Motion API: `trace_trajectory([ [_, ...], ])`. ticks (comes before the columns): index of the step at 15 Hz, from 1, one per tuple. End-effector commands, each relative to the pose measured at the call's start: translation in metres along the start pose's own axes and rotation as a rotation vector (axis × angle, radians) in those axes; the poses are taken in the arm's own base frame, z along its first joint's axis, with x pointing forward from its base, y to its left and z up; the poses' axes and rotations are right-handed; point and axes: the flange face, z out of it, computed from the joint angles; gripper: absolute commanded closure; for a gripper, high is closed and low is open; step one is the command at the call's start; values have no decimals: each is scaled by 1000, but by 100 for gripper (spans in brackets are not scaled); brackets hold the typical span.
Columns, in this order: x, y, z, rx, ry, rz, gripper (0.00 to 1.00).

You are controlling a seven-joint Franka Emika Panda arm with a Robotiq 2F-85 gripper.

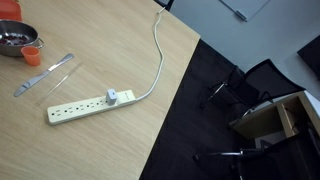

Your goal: Remove one fork from the basket and put it on the table

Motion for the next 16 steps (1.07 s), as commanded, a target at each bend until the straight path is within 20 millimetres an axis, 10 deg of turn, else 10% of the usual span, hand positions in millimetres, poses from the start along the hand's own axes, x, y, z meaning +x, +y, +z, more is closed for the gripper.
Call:
trace_trajectory([
  [1,-2,-7,1,-9,47,-19,32],
  [11,-3,-9,3,-8,72,-21,99],
  [16,-4,-9,-3,-7,65,-29,98],
])
